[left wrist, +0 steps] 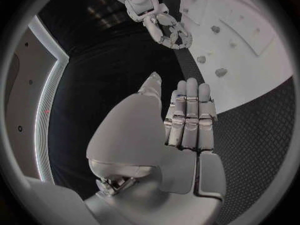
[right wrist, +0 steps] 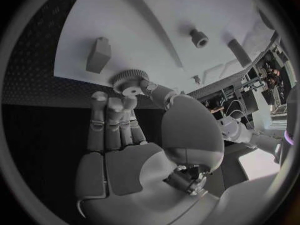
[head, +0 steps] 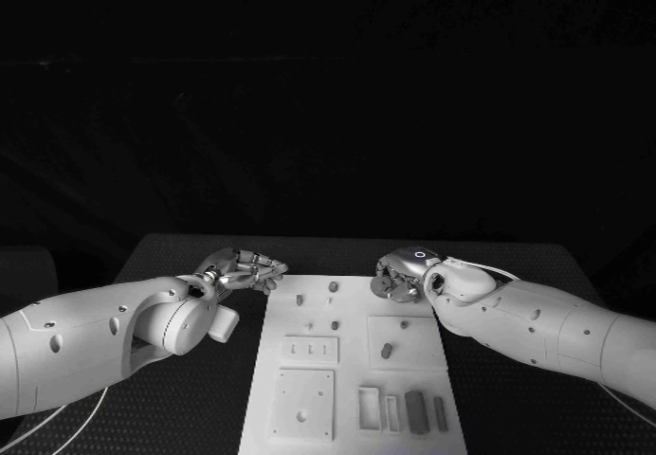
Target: Assemble the parts on the task board
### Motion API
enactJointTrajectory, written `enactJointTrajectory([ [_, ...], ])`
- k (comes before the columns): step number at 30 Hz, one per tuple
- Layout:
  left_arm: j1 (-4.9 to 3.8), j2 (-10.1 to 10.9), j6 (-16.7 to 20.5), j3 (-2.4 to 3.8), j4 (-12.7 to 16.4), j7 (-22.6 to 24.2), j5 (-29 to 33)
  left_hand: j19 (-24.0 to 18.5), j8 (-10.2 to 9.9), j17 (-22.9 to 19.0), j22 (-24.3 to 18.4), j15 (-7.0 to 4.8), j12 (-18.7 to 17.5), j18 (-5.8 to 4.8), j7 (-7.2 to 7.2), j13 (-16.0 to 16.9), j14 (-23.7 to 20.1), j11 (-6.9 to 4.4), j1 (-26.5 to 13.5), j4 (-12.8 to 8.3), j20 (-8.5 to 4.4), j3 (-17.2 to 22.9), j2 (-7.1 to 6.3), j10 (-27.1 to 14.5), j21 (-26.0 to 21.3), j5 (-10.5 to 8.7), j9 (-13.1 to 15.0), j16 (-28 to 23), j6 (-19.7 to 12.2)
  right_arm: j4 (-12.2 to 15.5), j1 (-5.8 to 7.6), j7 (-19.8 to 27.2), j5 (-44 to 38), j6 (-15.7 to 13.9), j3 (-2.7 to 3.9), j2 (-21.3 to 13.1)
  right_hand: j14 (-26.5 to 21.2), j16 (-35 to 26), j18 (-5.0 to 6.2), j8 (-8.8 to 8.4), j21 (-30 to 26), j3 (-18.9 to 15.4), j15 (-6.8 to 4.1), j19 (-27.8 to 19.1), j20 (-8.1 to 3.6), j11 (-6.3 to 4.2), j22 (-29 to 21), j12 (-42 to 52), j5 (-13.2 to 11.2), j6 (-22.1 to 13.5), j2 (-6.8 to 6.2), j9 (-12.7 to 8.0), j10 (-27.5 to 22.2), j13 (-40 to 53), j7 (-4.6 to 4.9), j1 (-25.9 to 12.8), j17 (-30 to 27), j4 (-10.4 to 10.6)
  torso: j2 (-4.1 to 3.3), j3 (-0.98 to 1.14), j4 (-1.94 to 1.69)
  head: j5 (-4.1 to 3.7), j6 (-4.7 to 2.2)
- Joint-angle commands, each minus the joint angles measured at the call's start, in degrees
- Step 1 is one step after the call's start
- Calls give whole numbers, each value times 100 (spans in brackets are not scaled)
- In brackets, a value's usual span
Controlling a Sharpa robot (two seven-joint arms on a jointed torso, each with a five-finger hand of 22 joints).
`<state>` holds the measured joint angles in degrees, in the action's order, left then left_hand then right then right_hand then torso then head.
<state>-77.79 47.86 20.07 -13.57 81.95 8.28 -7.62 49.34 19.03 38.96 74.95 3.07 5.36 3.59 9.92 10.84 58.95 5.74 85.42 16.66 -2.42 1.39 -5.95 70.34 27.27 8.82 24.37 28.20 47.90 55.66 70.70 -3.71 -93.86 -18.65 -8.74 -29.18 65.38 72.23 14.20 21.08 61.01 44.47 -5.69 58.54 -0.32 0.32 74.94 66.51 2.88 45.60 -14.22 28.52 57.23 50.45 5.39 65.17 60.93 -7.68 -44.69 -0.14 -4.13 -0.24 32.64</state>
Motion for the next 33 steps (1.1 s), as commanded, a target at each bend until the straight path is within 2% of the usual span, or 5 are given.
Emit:
enactJointTrajectory([
  [1, -6, -2, -65, 3, 12, 42, -6, -53, -20, 7, 71, 17, -15, 60, 17, 7, 37, 23, -5, -1, -6, -20, 43, -12, 19, -28, 9, -25, 12, 3, -87, -90, -132, 209, -55, -33, 28, 29, 80, 11, 27, 156, -23, 9, -19, -38, 17, 45, 2, 1072, 0, 15, 7, -36, 81, 72, -19, 2, 1, 3, 2, 4, -4],
  [5, -6, 4, -64, 3, 17, 41, -7, -53, -21, 8, 71, 17, -16, 60, 17, 7, 37, 23, -5, -1, -6, -20, 43, -12, 19, -29, 10, -26, 12, 79, -84, -120, -149, 117, -52, -84, 76, 43, 80, -18, 47, 293, -29, 55, -14, -45, 13, 72, 31, 1123, -32, 9, 51, -94, 74, 22, -47, 32, 1, -1, 3, 7, -10],
  [25, -6, 20, -56, 3, 30, 40, -8, -54, -24, 12, 71, 17, -18, 59, 19, 10, 37, 24, -6, -1, -5, -22, 44, -13, 20, -30, 12, -31, 12, 532, 89, -365, -415, -178, -11, -211, 141, 54, 80, -42, 76, 351, -50, 123, -38, -66, 3, 104, 9, 1192, -160, 10, 114, -167, 53, -37, -84, 54, -2, 1, 1, -2, -34],
  [33, -6, 26, -53, 4, 36, 40, -8, -55, -26, 14, 71, 18, -20, 59, 19, 12, 38, 24, -6, 0, -5, -23, 45, -13, 21, -30, 13, -33, 12, 923, 173, -555, -642, -293, 2, -253, 158, 55, 80, -56, 82, 364, -57, 146, -51, -71, -3, 111, 1, 1203, -223, 11, 129, -195, 49, -56, -98, 77, 1, -2, -6, -6, -42],
])
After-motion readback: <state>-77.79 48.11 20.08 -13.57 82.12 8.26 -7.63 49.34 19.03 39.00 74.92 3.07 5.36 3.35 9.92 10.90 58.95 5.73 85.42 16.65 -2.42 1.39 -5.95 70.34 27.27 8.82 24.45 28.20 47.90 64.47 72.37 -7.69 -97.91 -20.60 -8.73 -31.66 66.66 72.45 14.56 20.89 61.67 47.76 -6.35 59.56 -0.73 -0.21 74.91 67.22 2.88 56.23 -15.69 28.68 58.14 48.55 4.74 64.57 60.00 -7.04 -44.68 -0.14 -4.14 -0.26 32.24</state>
